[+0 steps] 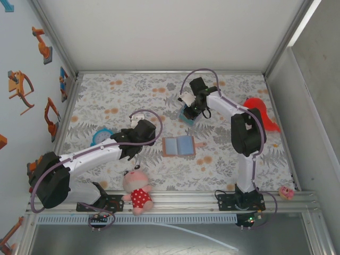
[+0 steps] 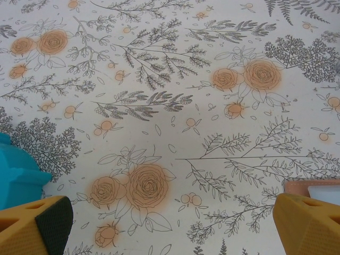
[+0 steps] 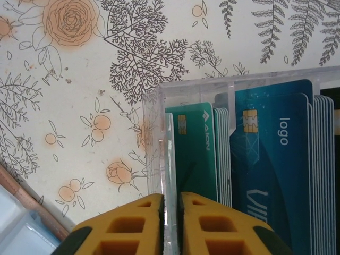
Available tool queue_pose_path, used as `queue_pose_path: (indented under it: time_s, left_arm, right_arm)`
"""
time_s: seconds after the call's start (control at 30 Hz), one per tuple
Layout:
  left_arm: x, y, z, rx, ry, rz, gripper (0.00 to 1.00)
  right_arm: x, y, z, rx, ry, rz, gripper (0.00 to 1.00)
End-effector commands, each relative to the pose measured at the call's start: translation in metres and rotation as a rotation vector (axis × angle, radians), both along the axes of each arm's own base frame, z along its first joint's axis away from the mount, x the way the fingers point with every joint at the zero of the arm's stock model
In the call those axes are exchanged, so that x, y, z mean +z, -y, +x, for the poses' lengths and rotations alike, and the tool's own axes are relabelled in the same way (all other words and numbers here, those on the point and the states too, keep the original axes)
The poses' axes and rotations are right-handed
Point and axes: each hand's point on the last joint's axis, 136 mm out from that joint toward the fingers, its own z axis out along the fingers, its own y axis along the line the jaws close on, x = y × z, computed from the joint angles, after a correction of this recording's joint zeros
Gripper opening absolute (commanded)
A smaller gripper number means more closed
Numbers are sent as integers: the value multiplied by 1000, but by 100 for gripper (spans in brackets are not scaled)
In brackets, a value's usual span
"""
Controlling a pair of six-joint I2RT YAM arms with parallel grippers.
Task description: Take the credit cards out of the card holder
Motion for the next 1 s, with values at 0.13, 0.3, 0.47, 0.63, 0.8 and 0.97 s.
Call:
queue_pose_path:
  time_s: [0.13,0.3,0.47,0.63,0.8,0.97]
  left_arm:
    - [7,-8,2,32,16,11,97]
    - [13,-14,2,43,35,24,97]
    - [22,-29,2,66,67,57,97]
    - [30,-50,1,102,98,70,97]
    - [37,-75,0,160,130,48,97]
    - [45,-95,-3,200,167,25,97]
  right_arm:
    - [28,1,0,-10,31,33,19]
    - [49,3,-4,-46,76,64,21]
    - [70,16,-11,-134,143,80,27]
    - [83,38,-24,-246,194,65,30]
    - [95,65,-43,-369,260,63,31]
    - [106,88,-64,-474,327,81,32]
